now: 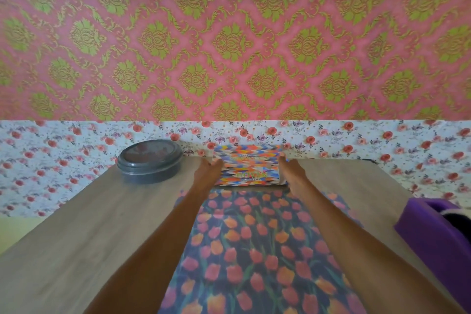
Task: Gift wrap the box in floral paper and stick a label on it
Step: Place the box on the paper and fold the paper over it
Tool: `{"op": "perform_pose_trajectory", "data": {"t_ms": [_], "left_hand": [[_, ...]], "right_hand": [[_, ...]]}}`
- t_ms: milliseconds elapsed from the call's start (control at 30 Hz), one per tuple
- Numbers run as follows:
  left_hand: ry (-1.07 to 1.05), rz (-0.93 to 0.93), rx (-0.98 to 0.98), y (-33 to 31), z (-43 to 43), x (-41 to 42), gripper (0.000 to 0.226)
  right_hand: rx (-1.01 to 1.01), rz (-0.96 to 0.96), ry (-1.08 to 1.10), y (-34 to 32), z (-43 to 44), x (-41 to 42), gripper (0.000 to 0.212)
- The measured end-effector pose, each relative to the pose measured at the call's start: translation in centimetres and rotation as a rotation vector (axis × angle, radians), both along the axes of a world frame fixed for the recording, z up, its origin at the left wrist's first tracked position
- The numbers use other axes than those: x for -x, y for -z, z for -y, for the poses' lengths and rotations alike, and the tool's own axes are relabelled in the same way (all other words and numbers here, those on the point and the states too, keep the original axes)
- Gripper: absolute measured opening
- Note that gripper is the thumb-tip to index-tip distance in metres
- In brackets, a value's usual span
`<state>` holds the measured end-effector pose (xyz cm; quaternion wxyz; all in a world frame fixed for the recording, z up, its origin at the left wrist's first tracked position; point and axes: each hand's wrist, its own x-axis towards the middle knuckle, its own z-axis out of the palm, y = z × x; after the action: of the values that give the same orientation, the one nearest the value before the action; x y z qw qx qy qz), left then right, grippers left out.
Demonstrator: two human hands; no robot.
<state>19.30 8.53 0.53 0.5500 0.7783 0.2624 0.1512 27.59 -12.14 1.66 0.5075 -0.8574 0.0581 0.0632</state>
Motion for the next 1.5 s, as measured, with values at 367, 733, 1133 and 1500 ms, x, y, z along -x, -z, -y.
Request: {"op": "perform_pose_trajectory", "data": {"t_ms": [367,733,1133,1500], "left_hand": [[0.196,0.266,0.479,-4.4,2.2,7.0,0.027],[0.307,0.369,0.665,-5.0,4.9,15.9,0.047],[0.25,0.15,0.57,-2.4,4.6,18.2,0.02],[0.199,-0.007,-0.607,-2.2,2.8,11.5,0.018]], "right_hand": [[-0.299,0.074,-0.148,-2.4,7.3,3.8,0.043],[-0.611,0.014,-0.292,-3.6,11.4,12.8,0.043],[-0.628,-0.103,-0.242,-0.9,11.3,16.1,0.005],[0.314,0.174,-0.61,-3.4,9.7,15.5,0.103]]}}
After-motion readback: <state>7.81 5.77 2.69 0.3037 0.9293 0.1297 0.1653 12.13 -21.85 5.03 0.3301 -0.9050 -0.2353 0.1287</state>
